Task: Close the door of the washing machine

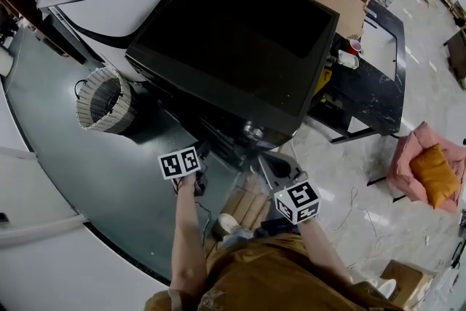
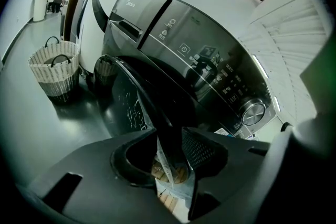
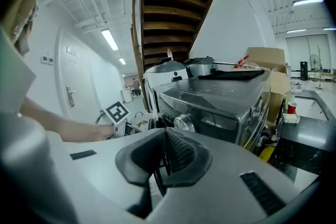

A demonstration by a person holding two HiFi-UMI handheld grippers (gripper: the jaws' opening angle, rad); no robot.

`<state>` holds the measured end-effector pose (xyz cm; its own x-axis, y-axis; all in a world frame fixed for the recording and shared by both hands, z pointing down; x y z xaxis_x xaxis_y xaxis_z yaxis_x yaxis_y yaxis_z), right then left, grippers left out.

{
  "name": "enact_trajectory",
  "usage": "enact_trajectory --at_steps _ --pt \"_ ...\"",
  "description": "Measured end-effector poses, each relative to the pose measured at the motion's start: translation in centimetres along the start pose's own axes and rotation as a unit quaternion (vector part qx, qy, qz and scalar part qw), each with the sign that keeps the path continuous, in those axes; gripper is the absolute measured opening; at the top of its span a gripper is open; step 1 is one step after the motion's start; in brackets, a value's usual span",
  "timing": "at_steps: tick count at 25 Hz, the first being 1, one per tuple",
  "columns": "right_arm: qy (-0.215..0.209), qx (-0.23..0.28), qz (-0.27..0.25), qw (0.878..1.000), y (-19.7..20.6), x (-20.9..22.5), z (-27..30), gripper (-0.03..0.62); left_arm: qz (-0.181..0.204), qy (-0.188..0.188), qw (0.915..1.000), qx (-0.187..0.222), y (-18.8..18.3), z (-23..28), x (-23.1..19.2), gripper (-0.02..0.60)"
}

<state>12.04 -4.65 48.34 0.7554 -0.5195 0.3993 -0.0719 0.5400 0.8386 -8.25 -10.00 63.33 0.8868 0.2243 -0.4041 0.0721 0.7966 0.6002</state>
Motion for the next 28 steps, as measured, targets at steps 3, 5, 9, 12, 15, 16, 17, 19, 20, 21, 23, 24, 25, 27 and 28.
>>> enact_trajectory --at_steps 3,5,9,12,15,16,17,19,20,21,23,24,25,27,28 --pt "0.003 0.001 0.001 1.0 -0.1 0.4 0.0 0.012 -0.006 0.003 1.0 0.005 -0.2 0.5 0.2 0.166" --pt "0.006 0.002 0.001 1.0 -0.2 0.7 0.0 0.014 -0.009 0.005 0.9999 0.006 -0.4 0.7 0.3 0.166" --pt "0.011 0.005 0.003 1.0 -0.5 1.2 0.0 0.013 -0.015 0.009 0.9998 0.01 -0.8 1.0 0.4 0.167" --pt "0.017 0.006 0.005 1.0 -0.6 1.7 -0.2 0.014 -0.021 0.012 0.9996 0.015 -1.0 1.4 0.5 0.167" --pt "0.024 0.008 0.014 1.0 -0.6 2.2 -0.4 0.014 -0.024 0.013 0.9994 0.02 -1.2 1.7 0.7 0.169" --pt "0.026 0.009 0.016 1.0 -0.6 2.3 -0.5 0.014 -0.025 0.013 0.9994 0.021 -1.3 1.7 0.8 0.169" --pt "0.027 0.009 0.017 0.999 -0.7 2.4 -0.5 0.012 -0.025 0.014 0.9994 0.022 -1.4 1.8 0.9 0.169" --pt "0.031 0.009 0.016 0.999 -0.8 2.7 -0.6 0.014 -0.023 0.017 0.9994 0.021 -1.7 2.0 1.0 0.169" --pt "0.033 0.01 0.016 0.999 -0.8 2.8 -0.7 0.012 -0.022 0.02 0.9993 0.02 -1.9 2.2 1.0 0.169" --pt "0.035 0.01 0.016 0.999 -0.9 2.9 -0.7 0.013 -0.021 0.023 0.9993 0.02 -2.0 2.4 1.1 0.169" --pt "0.038 0.011 0.017 0.999 -0.8 3.1 -0.8 0.013 -0.021 0.026 0.9993 0.019 -2.2 2.7 1.2 0.169" --pt "0.04 0.011 0.017 0.999 -0.8 3.2 -0.9 0.013 -0.021 0.027 0.9992 0.019 -2.3 2.8 1.2 0.169" --pt "0.041 0.011 0.018 0.999 -0.8 3.2 -0.9 0.014 -0.022 0.028 0.9992 0.02 -2.4 2.9 1.2 0.169" --pt "0.043 0.009 0.018 0.999 -0.7 3.2 -0.8 0.014 -0.026 0.031 0.9989 0.022 -2.6 3.1 1.3 0.169" --pt "0.042 0.008 0.017 0.999 -0.7 3.2 -0.8 0.014 -0.031 0.031 0.9988 0.024 -2.7 3.2 1.4 0.168"
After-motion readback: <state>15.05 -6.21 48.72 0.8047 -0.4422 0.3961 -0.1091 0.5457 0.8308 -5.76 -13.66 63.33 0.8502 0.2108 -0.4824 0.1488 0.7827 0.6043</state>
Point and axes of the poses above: the fingertips, and each gripper's own axes: z forward along the fingers, x to its right, y out of its underside, the point moved 3 cm from there along -z, backward along the fingers, and after that the axes turned 15 degrees about z, right-handed, at the moved point
